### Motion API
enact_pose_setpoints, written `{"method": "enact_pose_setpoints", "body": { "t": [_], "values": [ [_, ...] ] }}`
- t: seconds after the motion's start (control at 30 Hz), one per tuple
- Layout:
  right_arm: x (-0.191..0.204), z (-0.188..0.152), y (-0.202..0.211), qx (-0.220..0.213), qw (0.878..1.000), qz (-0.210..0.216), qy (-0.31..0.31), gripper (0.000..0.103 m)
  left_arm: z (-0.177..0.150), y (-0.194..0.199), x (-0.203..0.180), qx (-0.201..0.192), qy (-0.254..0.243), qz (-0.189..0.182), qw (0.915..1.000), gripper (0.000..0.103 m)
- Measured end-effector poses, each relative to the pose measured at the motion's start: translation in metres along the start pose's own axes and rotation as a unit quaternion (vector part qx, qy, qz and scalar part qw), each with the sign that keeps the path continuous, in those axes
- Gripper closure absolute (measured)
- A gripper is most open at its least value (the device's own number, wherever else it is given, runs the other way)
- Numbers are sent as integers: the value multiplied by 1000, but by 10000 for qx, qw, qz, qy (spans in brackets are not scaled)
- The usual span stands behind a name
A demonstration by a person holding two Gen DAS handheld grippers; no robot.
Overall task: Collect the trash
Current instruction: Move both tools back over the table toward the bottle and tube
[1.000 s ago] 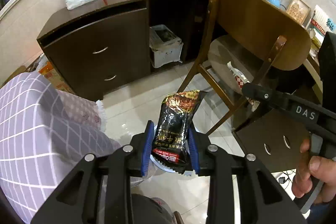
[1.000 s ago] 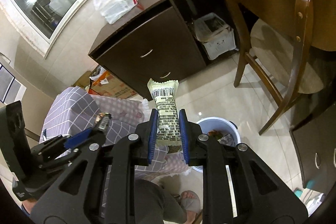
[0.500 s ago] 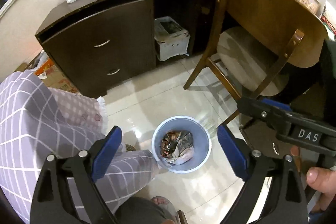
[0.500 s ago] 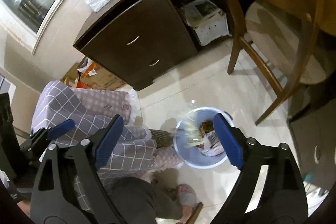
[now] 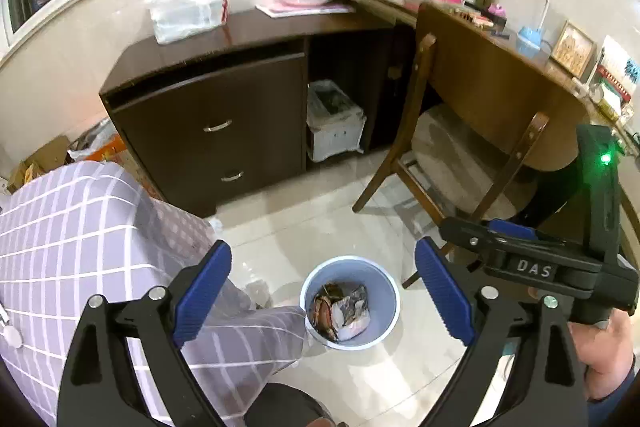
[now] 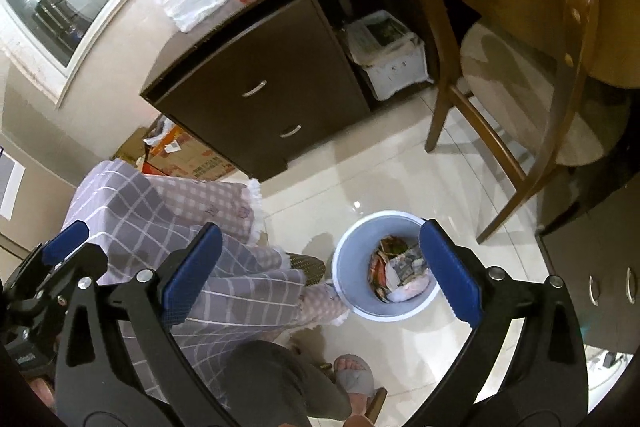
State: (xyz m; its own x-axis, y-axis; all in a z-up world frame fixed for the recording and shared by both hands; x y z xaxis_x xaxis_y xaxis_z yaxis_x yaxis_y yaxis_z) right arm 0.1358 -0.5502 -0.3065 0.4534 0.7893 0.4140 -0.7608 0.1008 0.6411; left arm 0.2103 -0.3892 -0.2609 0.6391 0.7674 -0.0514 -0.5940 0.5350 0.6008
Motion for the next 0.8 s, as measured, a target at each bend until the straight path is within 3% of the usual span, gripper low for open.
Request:
{"method": "enact_pose_setpoints", "body": {
  "t": [0.23,0.4,0.6,0.8],
  "values": [
    [64,13,22,-224,9985,337,359,6,14,51,28,-459,112,133,9988,11],
    [128,12,33,-289,9941,742,737,6,16,97,71,-816,245,519,9950,11],
    [226,-17,33,-87,9804,1394,1391,6,4,141,139,-1001,506,1134,9872,9],
    [306,-59,25,238,9601,1847,2089,6,-26,188,221,-1068,1053,1828,9716,9]
  ]
}}
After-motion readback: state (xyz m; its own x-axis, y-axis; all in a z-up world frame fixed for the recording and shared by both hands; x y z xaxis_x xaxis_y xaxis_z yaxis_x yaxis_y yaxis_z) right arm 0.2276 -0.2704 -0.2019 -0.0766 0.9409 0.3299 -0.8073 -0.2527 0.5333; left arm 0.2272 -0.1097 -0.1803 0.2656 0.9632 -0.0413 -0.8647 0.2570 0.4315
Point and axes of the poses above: each gripper's, at about its wrist camera, not at the fingertips, and y roughly against the way its jaws point, x to its left, z to its top, the point moved 7 cm from there along -y, roughly the way its jaws point, and after that the axes turned 14 degrees about -x, right-handed, at the moved point
